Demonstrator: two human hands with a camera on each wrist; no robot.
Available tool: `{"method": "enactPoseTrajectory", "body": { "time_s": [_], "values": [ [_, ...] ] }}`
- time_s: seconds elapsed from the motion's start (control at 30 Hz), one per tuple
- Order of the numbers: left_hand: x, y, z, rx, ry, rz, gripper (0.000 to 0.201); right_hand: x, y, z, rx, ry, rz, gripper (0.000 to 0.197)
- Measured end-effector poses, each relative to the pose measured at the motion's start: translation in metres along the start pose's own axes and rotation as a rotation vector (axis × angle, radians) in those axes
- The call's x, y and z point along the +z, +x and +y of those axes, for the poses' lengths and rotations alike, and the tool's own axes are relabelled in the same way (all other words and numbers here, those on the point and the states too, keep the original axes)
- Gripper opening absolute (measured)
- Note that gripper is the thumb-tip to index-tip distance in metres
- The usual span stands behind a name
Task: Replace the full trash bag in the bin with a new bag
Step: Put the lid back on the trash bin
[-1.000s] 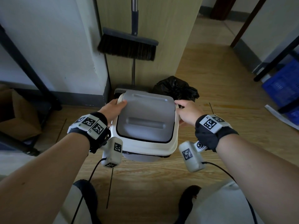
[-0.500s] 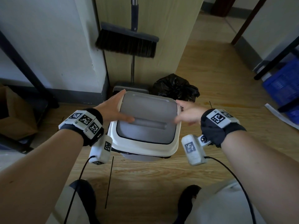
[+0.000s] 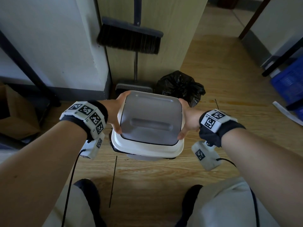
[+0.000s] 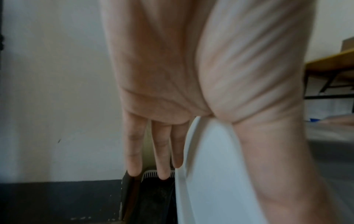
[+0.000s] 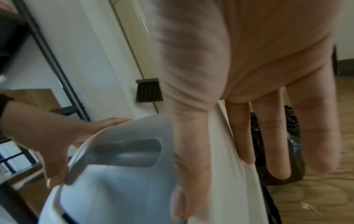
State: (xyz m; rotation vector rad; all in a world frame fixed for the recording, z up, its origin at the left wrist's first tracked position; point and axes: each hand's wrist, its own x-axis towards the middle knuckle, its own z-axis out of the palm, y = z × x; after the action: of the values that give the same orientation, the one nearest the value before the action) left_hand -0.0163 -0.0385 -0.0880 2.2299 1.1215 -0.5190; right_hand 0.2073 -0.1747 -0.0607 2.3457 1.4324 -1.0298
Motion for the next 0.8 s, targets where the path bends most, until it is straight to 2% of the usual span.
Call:
{"method": "enactPoseTrajectory", "body": {
  "time_s": [0.23, 0.47, 0.57, 0.63, 0.73, 0.8],
  "values": [
    [0.0, -0.007, 0.006, -0.028, 0.129, 0.056, 0.147, 0.002, 0.005, -0.001, 0.036, -0.076, 0.016, 0.141],
    [0.007, -0.007, 0.005, -0.011, 0.054, 0.077, 0.147, 0.007, 0.007, 0.001, 0.008, 0.013, 0.064, 0.14],
    [0.011, -0.008, 0.0, 0.03, -0.087, 0.093, 0.143, 0.012, 0.007, 0.006, -0.019, 0.163, 0.072, 0.142],
    [0.017, -0.007, -0.01, 0.015, -0.257, 0.1, 0.137, 0.017, 0.008, 0.011, -0.019, 0.264, 0.082, 0.14],
    [0.023, -0.009, -0.02, -0.053, -0.586, 0.162, 0.117, 0.025, 0.007, 0.019, 0.009, 0.398, 0.106, 0.136],
    [0.022, -0.008, -0.021, -0.06, -0.696, 0.214, 0.109, 0.028, 0.008, 0.022, 0.002, 0.416, 0.128, 0.133]
  ]
}}
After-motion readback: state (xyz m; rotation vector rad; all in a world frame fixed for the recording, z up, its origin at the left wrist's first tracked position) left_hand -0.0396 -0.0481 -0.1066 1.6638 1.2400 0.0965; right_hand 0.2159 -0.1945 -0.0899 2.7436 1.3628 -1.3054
